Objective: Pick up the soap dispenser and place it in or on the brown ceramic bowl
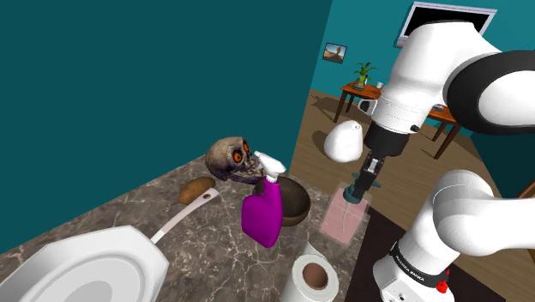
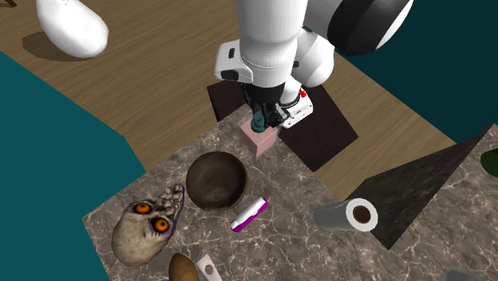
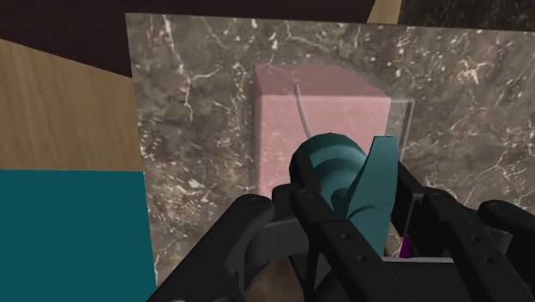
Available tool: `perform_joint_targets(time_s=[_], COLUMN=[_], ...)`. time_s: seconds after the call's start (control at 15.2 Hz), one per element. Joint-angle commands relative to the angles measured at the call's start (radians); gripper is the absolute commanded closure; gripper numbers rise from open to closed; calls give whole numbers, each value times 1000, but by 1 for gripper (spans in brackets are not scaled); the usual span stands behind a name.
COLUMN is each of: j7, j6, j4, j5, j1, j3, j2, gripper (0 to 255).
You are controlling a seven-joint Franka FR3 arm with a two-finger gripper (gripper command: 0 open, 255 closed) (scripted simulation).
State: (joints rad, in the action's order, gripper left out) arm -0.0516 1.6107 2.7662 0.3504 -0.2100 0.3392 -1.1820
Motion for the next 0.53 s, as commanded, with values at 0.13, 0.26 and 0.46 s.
perform_joint_targets(time_s=[0.13,0.26,0.46], j7=[-3,-5,-7], j6=[-44,-65,-96], j4=[-57,-86,-131], j5=[-17,-25,-37], j1=[9,14,20], j3=[-17,-25,-36], j2=[12,21,34], gripper=[255,255,255])
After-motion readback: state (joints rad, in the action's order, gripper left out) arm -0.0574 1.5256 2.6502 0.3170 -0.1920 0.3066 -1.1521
